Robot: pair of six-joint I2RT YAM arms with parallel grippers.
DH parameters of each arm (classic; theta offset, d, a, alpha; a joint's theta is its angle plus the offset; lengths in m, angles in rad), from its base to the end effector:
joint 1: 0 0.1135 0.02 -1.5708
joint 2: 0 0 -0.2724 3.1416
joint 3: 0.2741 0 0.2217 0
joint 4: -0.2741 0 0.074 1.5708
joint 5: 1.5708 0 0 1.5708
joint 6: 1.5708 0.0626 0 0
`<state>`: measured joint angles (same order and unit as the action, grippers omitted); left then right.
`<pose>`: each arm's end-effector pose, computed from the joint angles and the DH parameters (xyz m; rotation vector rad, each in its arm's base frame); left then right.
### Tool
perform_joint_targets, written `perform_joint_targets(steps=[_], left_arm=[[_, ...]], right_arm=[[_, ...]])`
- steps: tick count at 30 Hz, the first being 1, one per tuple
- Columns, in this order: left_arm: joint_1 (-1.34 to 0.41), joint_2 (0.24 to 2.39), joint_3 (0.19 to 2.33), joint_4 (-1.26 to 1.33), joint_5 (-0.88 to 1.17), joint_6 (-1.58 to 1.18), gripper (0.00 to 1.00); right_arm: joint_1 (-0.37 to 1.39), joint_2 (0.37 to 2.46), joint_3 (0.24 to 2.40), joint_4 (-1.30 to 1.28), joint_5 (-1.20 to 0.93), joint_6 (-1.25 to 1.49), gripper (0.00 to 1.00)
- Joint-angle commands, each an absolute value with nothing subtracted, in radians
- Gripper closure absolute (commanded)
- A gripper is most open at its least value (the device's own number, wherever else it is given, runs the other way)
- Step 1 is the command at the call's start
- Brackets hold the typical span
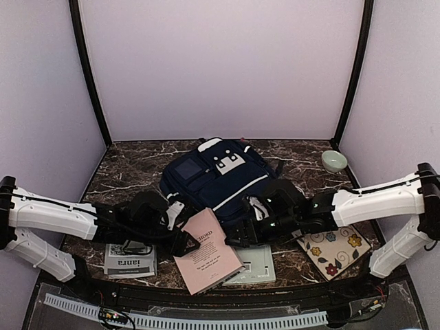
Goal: Pack the student bag
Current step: Pick up the book.
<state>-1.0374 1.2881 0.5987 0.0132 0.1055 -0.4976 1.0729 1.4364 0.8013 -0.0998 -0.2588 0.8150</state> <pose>0.1230 -0.2213 0.2004 0.7034 2.3129 -0.8968 0.1248 0.2631 0.2149 -0.4866 2.5763 1.1413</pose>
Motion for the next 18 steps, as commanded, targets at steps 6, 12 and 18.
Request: perform_joint_targets(steps=[6, 12, 18], left_arm=[[-1.042, 1.284, 0.568, -0.007, 0.107, -0.503, 0.39], [-1.042, 1.264, 0.577, 0.000, 0.132, -0.495, 0.39], [-1.042, 1.134, 0.588, 0.024, 0.181, -0.373, 0.29]], right_arm=[[1.168, 1.621, 0.858, 0.045, -0.423, 0.810, 0.26], [1.164, 1.603, 0.869, 0.059, -0.415, 0.796, 0.43], [1.134, 1.528, 0.864, 0.039, -0.427, 0.746, 0.74]])
